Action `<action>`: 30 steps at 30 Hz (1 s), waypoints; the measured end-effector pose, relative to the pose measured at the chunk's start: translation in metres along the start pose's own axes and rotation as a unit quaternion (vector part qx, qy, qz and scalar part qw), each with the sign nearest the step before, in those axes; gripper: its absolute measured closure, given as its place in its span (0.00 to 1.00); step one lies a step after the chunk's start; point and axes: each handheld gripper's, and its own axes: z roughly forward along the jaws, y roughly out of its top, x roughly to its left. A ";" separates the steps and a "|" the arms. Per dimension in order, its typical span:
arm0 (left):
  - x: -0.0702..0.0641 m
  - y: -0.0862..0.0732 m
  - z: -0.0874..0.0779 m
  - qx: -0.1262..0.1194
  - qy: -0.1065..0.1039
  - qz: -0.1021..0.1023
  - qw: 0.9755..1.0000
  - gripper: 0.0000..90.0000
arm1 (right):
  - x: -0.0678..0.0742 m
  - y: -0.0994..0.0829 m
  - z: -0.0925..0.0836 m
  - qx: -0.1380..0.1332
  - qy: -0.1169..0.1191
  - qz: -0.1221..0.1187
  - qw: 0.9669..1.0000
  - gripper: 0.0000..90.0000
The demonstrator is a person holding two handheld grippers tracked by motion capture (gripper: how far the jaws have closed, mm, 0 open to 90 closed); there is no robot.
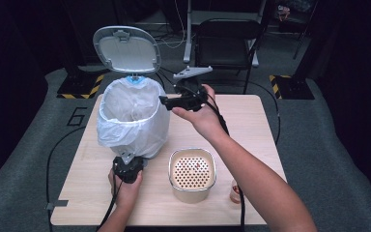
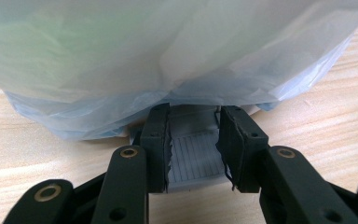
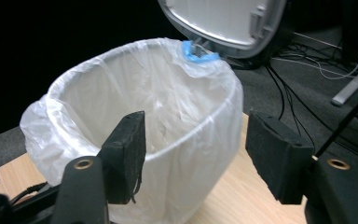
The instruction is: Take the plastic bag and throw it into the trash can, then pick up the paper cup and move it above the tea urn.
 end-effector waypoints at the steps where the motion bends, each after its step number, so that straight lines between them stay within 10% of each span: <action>1: 0.000 0.000 0.001 -0.004 0.001 -0.001 1.000 0.71 | -0.002 -0.002 -0.002 0.000 0.000 0.004 1.000 0.41; 30: 0.000 0.000 -0.001 0.013 -0.007 -0.001 1.000 0.71 | -0.043 -0.081 -0.060 -0.010 -0.029 0.015 0.999 0.48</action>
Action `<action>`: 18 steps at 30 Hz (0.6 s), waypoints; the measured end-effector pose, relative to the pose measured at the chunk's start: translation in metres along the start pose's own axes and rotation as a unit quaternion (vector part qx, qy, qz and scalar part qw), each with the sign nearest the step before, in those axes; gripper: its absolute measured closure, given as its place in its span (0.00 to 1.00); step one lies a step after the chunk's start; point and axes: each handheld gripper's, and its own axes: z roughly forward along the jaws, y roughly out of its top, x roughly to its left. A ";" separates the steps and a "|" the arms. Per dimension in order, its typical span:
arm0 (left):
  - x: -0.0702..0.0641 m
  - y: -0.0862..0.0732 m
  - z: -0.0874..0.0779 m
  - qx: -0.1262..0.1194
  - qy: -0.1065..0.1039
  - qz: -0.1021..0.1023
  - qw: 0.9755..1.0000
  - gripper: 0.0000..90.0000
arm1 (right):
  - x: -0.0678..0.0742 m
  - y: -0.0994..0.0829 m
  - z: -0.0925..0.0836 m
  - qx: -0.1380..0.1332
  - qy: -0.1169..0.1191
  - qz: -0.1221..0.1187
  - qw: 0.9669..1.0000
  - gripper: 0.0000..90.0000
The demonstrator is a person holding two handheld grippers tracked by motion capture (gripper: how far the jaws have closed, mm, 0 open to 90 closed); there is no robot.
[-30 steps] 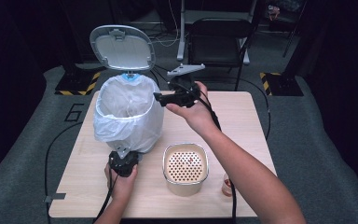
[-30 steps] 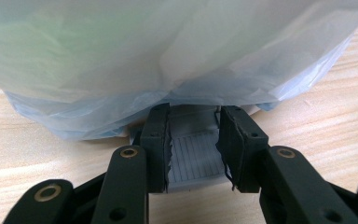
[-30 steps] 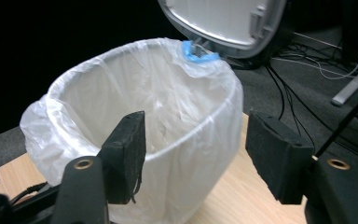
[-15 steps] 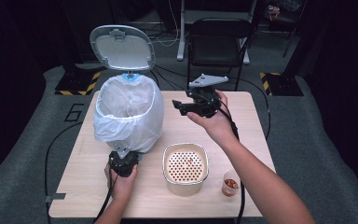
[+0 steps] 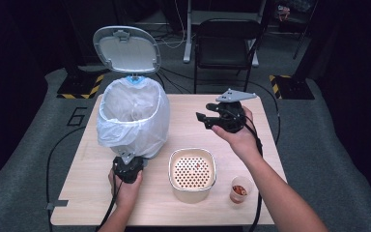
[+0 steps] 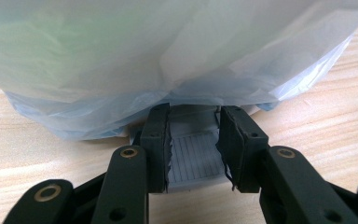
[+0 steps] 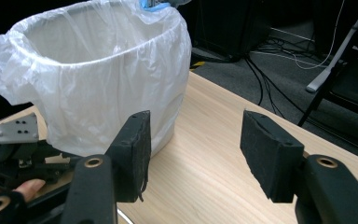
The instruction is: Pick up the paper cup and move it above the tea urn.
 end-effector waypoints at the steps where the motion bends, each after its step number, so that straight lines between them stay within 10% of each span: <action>1: 0.000 0.000 0.000 0.000 0.000 0.001 1.000 0.71 | 0.000 -0.002 -0.001 0.001 0.000 -0.002 1.000 0.47; 18: 0.000 0.000 0.000 -0.001 -0.001 0.000 1.000 0.71 | 0.003 -0.053 -0.020 0.018 -0.007 -0.024 1.000 0.50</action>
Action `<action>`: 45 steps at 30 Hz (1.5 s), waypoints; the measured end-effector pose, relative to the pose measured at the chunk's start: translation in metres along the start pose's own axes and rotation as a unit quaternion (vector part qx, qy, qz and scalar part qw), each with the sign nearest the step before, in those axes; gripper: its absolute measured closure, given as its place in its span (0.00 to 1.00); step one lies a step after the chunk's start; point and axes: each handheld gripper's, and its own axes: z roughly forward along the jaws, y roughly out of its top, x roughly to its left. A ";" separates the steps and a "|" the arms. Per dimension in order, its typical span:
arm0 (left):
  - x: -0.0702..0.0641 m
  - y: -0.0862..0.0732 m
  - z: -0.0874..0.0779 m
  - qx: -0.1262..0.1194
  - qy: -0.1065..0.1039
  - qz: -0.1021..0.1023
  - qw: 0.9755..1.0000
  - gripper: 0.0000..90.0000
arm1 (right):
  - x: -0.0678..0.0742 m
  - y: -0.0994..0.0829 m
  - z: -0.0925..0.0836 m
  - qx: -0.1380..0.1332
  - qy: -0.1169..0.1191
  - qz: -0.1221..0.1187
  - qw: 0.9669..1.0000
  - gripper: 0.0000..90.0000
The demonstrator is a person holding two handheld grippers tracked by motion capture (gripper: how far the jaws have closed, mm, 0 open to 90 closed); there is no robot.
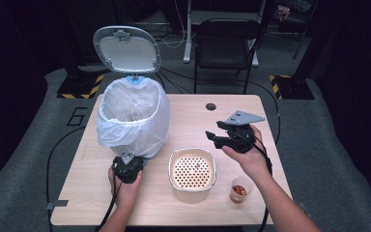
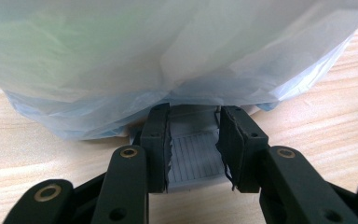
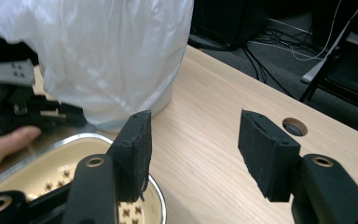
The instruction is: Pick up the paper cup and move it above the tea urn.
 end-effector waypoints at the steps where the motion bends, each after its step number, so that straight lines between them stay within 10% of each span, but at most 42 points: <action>1: 0.000 0.000 -0.001 0.003 -0.001 0.001 1.000 0.71 | -0.001 -0.004 0.000 0.002 0.000 -0.009 1.000 0.49; 9: 0.000 0.000 0.000 -0.001 0.001 0.001 1.000 0.71 | -0.001 -0.037 -0.004 0.005 0.013 0.041 0.999 0.42; 25: 0.000 0.000 0.000 0.000 0.000 0.001 1.000 0.71 | -0.001 -0.095 -0.030 -0.001 0.001 0.065 0.998 0.36; 45: 0.000 0.000 0.000 0.000 0.000 0.001 1.000 0.71 | 0.020 -0.085 0.006 0.031 0.021 0.049 0.998 0.50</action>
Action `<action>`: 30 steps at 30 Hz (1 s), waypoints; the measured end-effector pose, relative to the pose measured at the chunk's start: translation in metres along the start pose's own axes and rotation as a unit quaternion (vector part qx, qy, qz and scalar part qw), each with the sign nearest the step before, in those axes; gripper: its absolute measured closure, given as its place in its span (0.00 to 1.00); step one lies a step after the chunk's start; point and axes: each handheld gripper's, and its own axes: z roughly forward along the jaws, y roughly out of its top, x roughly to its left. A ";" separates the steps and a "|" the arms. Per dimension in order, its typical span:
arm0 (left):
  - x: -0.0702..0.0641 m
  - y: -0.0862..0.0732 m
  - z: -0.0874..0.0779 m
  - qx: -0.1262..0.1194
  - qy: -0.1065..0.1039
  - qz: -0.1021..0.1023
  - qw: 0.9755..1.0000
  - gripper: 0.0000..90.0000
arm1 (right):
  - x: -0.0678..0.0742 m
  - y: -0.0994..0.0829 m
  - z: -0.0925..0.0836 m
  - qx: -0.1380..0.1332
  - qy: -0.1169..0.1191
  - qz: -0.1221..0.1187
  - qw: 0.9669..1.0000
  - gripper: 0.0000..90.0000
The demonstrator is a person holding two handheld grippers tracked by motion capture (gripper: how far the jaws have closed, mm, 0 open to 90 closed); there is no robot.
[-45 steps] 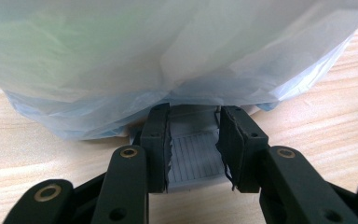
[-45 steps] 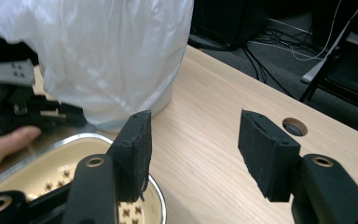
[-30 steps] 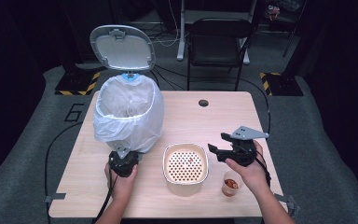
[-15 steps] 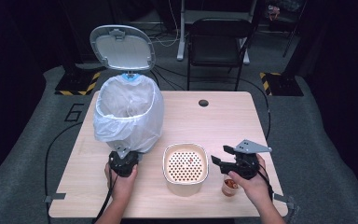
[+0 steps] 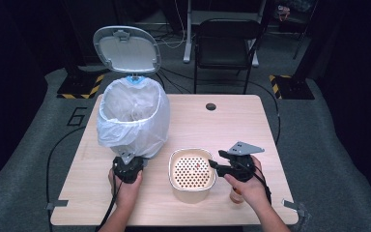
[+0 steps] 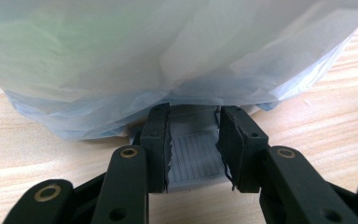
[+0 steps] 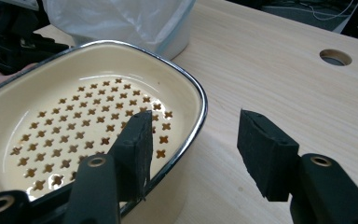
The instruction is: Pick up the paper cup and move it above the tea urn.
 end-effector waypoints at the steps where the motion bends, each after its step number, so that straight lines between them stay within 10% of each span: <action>1: 0.000 0.000 0.000 0.000 0.000 0.001 1.000 0.71 | 0.000 -0.001 0.001 0.003 -0.002 0.000 1.000 0.50; 30: 0.000 0.000 0.000 0.001 -0.001 0.000 1.000 0.71 | 0.026 -0.013 -0.018 0.048 0.008 -0.016 0.999 0.62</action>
